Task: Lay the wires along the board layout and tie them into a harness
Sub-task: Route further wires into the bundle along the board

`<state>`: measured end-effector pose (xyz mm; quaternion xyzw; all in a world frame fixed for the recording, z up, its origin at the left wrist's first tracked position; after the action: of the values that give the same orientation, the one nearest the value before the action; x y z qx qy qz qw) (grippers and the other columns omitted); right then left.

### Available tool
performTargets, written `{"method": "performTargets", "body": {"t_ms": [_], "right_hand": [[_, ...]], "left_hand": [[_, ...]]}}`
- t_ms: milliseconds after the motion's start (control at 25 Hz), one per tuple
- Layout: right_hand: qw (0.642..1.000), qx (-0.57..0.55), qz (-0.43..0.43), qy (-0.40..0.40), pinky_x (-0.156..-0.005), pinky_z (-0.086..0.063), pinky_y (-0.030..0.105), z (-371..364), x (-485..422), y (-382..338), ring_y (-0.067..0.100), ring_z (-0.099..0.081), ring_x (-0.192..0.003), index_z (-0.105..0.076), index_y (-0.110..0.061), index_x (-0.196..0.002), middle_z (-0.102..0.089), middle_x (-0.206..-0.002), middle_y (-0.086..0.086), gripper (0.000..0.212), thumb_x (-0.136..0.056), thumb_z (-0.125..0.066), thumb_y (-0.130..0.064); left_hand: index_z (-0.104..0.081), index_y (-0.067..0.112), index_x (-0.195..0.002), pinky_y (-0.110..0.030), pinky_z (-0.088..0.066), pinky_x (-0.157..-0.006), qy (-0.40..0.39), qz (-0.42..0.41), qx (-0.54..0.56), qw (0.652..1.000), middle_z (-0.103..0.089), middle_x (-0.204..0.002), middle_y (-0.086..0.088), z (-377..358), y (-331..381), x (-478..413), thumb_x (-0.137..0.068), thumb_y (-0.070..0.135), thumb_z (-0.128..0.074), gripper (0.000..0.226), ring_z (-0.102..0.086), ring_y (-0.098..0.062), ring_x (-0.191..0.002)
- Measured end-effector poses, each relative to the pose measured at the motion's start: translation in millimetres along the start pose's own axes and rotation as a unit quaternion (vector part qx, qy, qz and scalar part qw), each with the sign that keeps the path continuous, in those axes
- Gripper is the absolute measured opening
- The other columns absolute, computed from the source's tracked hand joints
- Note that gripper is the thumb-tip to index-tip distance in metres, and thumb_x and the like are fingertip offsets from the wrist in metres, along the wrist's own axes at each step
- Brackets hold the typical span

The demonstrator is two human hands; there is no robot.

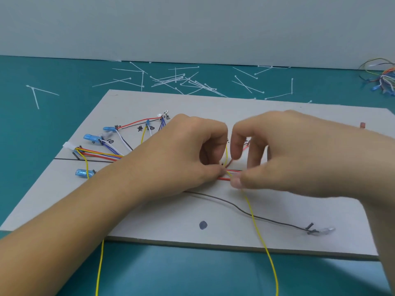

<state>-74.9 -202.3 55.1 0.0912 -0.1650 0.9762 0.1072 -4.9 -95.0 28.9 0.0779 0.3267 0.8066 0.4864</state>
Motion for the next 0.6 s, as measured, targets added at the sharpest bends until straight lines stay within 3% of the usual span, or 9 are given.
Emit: {"method": "performTargets", "body": {"t_ms": [120,280,400,480,600], "right_hand": [[0.998,0.069,-0.002,0.008,-0.063,-0.050,0.030,-11,0,-7,0.006,-0.061,-0.081,-0.052,-0.038,-0.090,-0.064,-0.090,-0.014,0.034,-0.071,-0.077,-0.053],[0.996,0.078,0.007,0.036,-0.055,-0.041,0.026,-19,1,-13,0.012,-0.057,-0.086,-0.049,-0.032,-0.090,-0.060,-0.088,-0.011,0.021,-0.077,-0.065,-0.027],[0.998,0.058,0.009,0.029,-0.057,-0.043,0.027,-21,2,-12,0.012,-0.057,-0.087,-0.051,-0.033,-0.091,-0.059,-0.088,-0.011,0.022,-0.075,-0.057,-0.019],[0.999,0.038,0.004,0.026,-0.056,-0.048,0.029,-18,3,-9,0.009,-0.061,-0.080,-0.055,-0.035,-0.090,-0.062,-0.087,-0.011,0.022,-0.076,-0.057,-0.019],[0.998,-0.055,-0.027,0.000,-0.048,-0.054,0.028,-9,0,5,0.006,-0.067,-0.047,-0.067,-0.038,-0.086,-0.068,-0.073,-0.008,0.026,-0.080,-0.056,-0.015]], "left_hand": [[-0.055,0.023,-0.070,-0.025,-0.047,-0.059,-0.001,0.005,0.004,1.000,-0.065,-0.070,0.005,0,-3,-1,-0.078,0.018,-0.083,0.030,-0.060,-0.013,-0.068],[-0.051,0.025,-0.067,-0.019,-0.043,-0.055,0.002,0.007,0.005,1.000,-0.065,-0.068,0.005,-1,-2,-1,-0.077,0.017,-0.084,0.035,-0.057,-0.010,-0.062],[-0.056,0.023,-0.068,-0.015,-0.040,-0.053,0.004,0.026,0.039,0.999,-0.065,-0.067,0.004,1,-10,-2,-0.076,0.018,-0.086,0.032,-0.053,-0.007,-0.055],[-0.062,0.021,-0.074,-0.012,-0.041,-0.055,-0.005,0.033,0.064,0.997,-0.067,-0.069,0.003,-2,-12,-2,-0.077,0.017,-0.087,0.026,-0.056,-0.006,-0.056],[-0.069,0.022,-0.083,-0.010,-0.042,-0.057,-0.005,0.036,0.068,0.997,-0.070,-0.070,0.004,-5,-12,-1,-0.080,0.014,-0.084,0.017,-0.062,-0.006,-0.060]]}}
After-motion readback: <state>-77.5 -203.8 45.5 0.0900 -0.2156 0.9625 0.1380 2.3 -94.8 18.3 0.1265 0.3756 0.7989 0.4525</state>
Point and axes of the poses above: each hand's wrist, its own x-axis away from the middle knuckle, its own z-axis out of the back of the hand, y = z × x, the point moved 8 cm from there along -x, towards the middle knuckle
